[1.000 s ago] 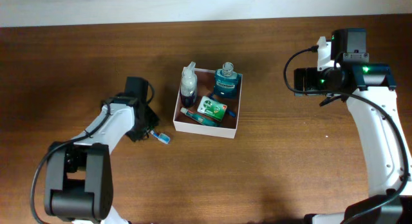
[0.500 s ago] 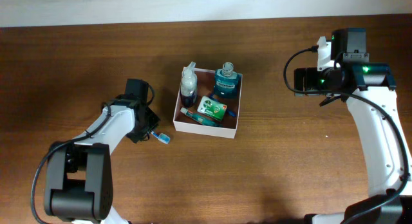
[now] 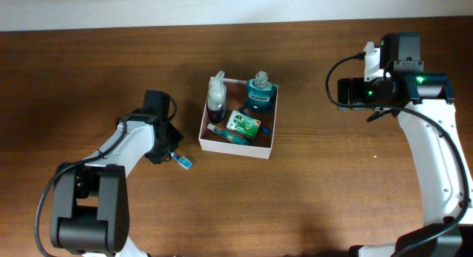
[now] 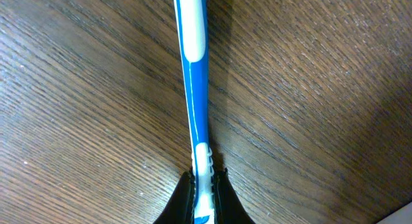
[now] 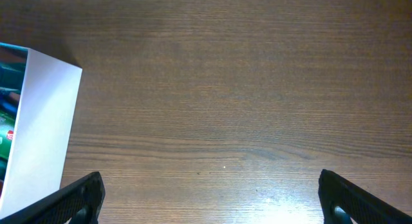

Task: Pack container
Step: 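Lower the left gripper onto the toothbrush handle end and grasp it, then lift the toothbrush upright and carry it into the box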

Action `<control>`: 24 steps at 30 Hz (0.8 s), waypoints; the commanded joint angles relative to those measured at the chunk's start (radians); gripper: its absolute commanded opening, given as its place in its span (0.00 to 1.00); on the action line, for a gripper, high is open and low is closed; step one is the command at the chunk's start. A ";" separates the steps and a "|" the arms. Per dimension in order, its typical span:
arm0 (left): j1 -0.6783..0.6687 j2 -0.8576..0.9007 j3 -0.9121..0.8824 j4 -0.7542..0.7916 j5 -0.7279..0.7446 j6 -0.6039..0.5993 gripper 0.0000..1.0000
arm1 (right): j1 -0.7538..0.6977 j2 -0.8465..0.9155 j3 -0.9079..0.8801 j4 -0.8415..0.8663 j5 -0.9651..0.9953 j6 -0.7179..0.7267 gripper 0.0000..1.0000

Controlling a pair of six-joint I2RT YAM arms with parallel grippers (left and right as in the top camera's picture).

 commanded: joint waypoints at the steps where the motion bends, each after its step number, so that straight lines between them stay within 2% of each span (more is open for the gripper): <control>1: 0.033 0.009 -0.010 -0.013 -0.002 0.064 0.01 | -0.005 -0.003 0.007 0.001 0.006 0.009 0.99; 7: 0.103 -0.062 0.038 -0.098 -0.001 0.104 0.00 | -0.005 -0.003 0.007 0.001 0.006 0.009 0.99; 10: 0.119 -0.127 0.059 -0.112 0.018 0.167 0.01 | -0.005 -0.003 0.007 0.001 0.006 0.009 0.98; 12: 0.118 -0.195 0.066 -0.103 0.040 0.252 0.01 | -0.005 -0.003 0.007 0.001 0.006 0.009 0.99; 14: 0.114 -0.253 0.066 -0.092 0.074 0.331 0.01 | -0.005 -0.003 0.007 0.001 0.006 0.009 0.98; 19: 0.109 -0.380 0.066 -0.090 0.161 0.419 0.01 | -0.005 -0.003 0.007 0.001 0.006 0.009 0.99; 24: 0.109 -0.483 0.066 -0.090 0.275 0.435 0.00 | -0.005 -0.003 0.007 0.001 0.006 0.009 0.99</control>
